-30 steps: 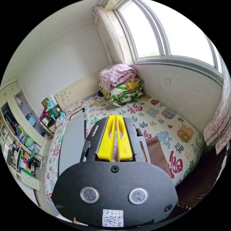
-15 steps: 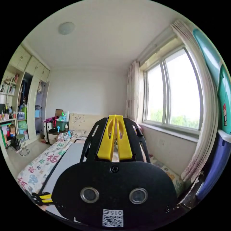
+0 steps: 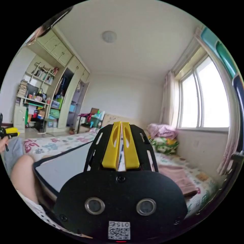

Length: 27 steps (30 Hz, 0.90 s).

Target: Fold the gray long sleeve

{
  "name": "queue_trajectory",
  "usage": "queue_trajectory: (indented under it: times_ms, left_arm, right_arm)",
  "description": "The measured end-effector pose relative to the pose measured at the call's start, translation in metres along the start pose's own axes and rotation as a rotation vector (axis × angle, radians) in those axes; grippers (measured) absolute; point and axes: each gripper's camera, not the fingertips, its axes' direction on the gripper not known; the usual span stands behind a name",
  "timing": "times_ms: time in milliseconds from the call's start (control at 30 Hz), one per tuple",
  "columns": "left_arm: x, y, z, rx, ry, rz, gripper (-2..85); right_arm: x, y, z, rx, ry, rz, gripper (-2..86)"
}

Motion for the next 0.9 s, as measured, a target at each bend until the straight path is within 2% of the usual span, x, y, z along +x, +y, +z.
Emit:
queue_trajectory:
  times_ms: [67,133,267,367,433,533,633,733,767,900]
  left_arm:
    - [-0.048,0.052,0.003,-0.168,-0.081,-0.135,11.8]
    - [-0.075,0.092,0.005,-0.253,-0.147,-0.227,12.5]
    - [-0.135,0.179,-0.017,-0.285,-0.34,-0.517,14.8]
    - [-0.175,0.232,-0.034,-0.295,-0.483,-0.657,16.3]
    - [-0.205,0.26,-0.038,-0.319,-0.511,-0.743,17.0]
    - [-0.253,0.301,-0.039,-0.307,-0.458,-0.942,17.9]
    - [-0.279,0.331,-0.025,-0.31,-0.402,-1.023,16.9]
    - [-0.288,0.35,-0.007,-0.302,-0.219,-1.072,9.4]
    - [-0.282,0.348,-0.014,-0.285,-0.25,-1.093,6.7]
    - [-0.219,0.3,-0.048,-0.088,-0.144,-0.822,4.2]
  right_arm:
    - [0.013,0.034,0.026,-0.077,-0.183,0.102,-0.4]
    - [0.016,0.049,0.044,-0.1,-0.249,0.11,0.5]
    - [0.007,0.066,0.08,-0.144,-0.307,0.024,3.5]
    - [0.009,0.079,0.105,-0.169,-0.387,-0.015,3.3]
    - [0.016,0.086,0.123,-0.19,-0.419,-0.011,2.6]
    - [0.034,0.093,0.154,-0.223,-0.487,0.032,1.4]
    - [0.057,0.096,0.185,-0.245,-0.563,0.099,0.5]
    - [0.084,0.096,0.216,-0.262,-0.634,0.161,0.6]
    - [0.093,0.095,0.227,-0.274,-0.654,0.162,0.9]
    - [0.103,0.087,0.26,-0.333,-0.768,0.105,2.9]
